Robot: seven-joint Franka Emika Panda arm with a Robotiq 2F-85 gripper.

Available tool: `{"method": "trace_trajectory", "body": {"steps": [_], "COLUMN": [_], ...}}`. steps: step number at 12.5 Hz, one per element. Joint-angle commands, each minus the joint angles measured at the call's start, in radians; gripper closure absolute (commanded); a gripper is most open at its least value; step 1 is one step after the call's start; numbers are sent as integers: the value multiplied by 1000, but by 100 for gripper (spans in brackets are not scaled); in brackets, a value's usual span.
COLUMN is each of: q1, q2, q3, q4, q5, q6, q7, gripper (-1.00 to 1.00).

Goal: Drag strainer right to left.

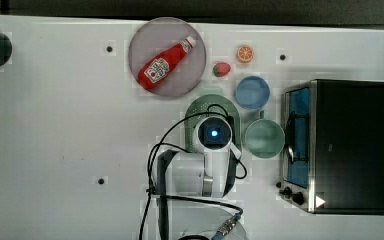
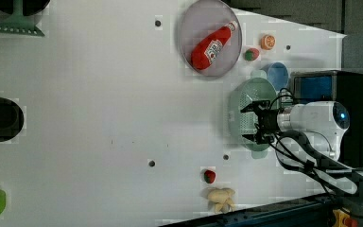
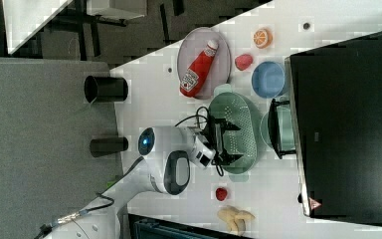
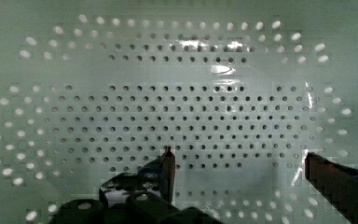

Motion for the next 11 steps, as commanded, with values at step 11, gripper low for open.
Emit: {"method": "trace_trajectory", "body": {"steps": [11], "q1": [199], "q2": [-9], "q3": [100], "q4": [12], "q5": [23], "q6": [9], "q7": [272], "gripper": [-100]}}
